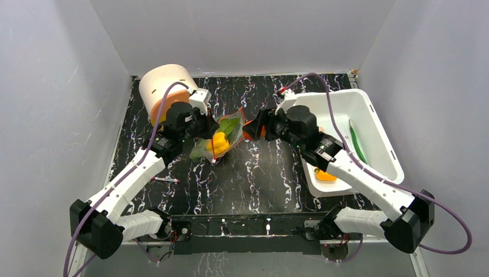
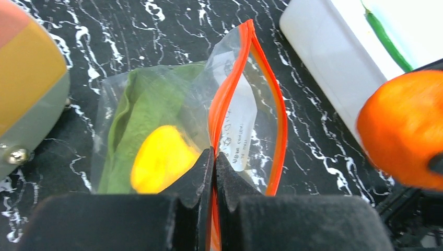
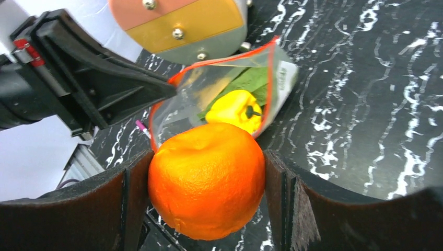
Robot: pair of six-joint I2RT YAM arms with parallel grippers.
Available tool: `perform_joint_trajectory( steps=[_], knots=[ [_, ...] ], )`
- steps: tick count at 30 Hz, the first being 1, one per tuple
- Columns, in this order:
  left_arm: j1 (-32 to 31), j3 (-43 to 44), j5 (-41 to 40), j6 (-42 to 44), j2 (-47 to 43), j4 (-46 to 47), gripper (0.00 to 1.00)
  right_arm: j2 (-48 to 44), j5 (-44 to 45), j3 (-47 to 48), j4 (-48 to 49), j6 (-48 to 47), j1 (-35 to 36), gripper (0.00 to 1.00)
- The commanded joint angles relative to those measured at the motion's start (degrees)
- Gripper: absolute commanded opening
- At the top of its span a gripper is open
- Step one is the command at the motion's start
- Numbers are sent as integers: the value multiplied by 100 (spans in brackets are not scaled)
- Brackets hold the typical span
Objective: Place the food in the zip-top bag and seal the zipper
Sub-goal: Place the fake fruit in the zipper food storage bag.
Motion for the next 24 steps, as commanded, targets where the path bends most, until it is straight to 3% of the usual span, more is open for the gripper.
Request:
perform_joint_trajectory(
  steps=[1,12,24],
  knots=[
    [-14,141,600,-410,-158,60,0,83,544,-13,1014,253,589,44],
    [-10,-4,930,-899,-472,72,0,778,1069,9,1208,239,1074,45],
    [-9,-150,1257,-1069,-711,56,0,1182,1568,-422,1406,28,1123,52]
  ],
)
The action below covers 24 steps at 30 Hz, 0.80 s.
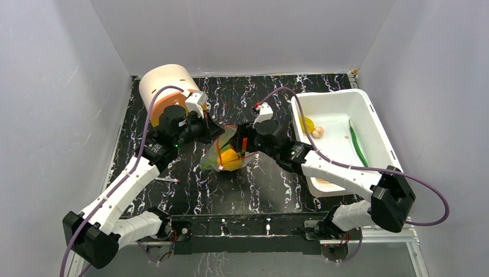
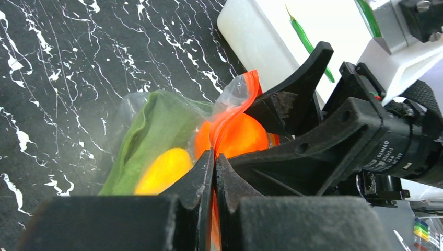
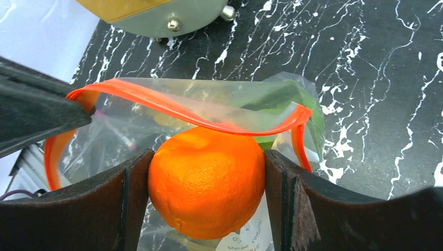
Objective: Place the food in the zip-top bag and seal the zipper
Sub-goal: Place the fake fruit in the zipper food storage bag.
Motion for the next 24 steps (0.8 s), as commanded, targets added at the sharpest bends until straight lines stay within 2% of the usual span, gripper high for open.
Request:
perform_joint_trajectory(
  steps=[1,7,12,19,22,24],
  knots=[
    [-12,-57,253,-93,-227,89,0,70,430,-68,479,-238,34,54],
    [-11,-76,308,-61,-193,138,0,193,615,-64,427,-410,33,77],
    [-14,-60,214,79,-108,27,0,15,492,261,-70,-323,31,88],
    [-12,-133,-77,365,-34,-3,0,-282,26,661,-597,-616,24,88],
    [-14,-126,-167,491,7,-68,0,-410,56,897,-889,-882,24,87],
    [-13,-113,-164,564,32,-125,0,-473,411,947,-1125,-1013,11,86]
  ],
)
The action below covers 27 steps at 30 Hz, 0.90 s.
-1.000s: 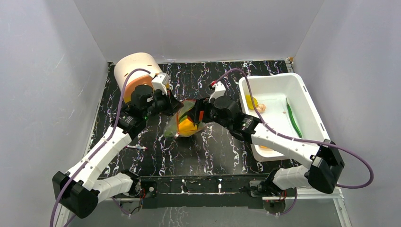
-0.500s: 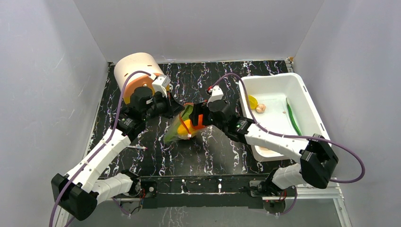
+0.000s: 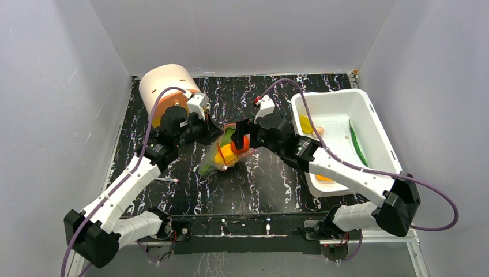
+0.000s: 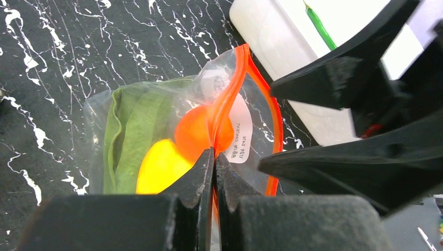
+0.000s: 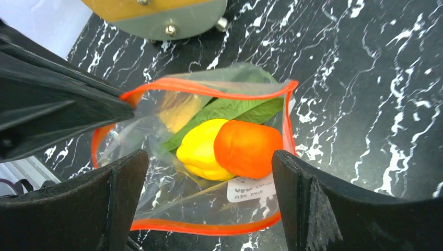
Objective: Place the food in the zip-top bag and seal the zipper
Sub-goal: Place the fake fruit in the zipper food storage bag.
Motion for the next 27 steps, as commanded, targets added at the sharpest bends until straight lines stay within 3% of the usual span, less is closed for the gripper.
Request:
perform_joint_trajectory(
  steps=[1,11,20,27],
  knots=[
    [-13,29,-100,298,26,-142,0,-385,433,404,-330,-479,-13,85],
    [-13,49,69,701,-113,-224,0,-786,1015,274,-818,-1054,-491,73],
    [-12,-249,452,1048,-446,71,0,-869,1393,463,-1166,-1391,-1670,68],
    [-14,-402,543,986,-535,163,0,-807,886,352,-866,-1484,-2844,63]
  ],
)
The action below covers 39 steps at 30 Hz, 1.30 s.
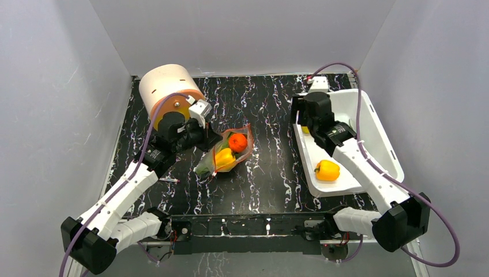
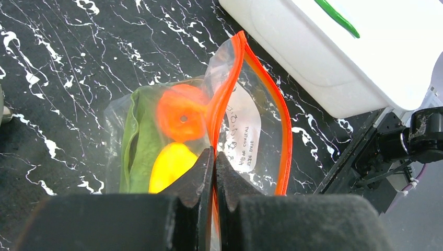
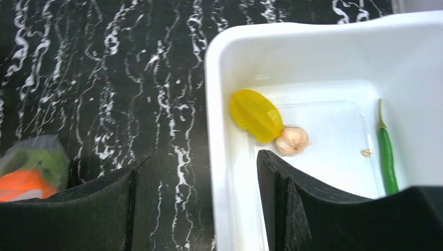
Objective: Place the food in the zip-top bag and seal the zipper
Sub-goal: Place the fake fruit in the zipper food storage bag, then pick up the fake vegetable from the bin.
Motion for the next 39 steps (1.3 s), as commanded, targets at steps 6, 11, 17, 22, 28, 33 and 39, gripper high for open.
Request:
perform_joint_trajectory(
  steps=[6,11,17,22,28,33,39],
  knots=[
    [-14,-145,284,67,-195,193,0,249,-519,43,624,-113,-1423,61],
    [-10,-202,293,90,-248,209,0,549,-747,-141,1045,-41,-2145,57],
    [-14,-245,208,116,-324,194,0,1086,-1315,-336,1378,105,-2663,55],
    [-10,-287,104,156,-390,163,0,1399,-1581,-567,1720,51,-2855,52],
    [-15,-287,77,166,-395,163,0,1570,-1618,-648,1680,80,-2926,50],
    [-9,-349,-3,166,-455,155,0,1679,-1656,-799,1740,102,-3030,50],
    [-14,-299,-50,219,-385,98,0,2056,-2141,-818,1825,116,-3119,52]
  ],
)
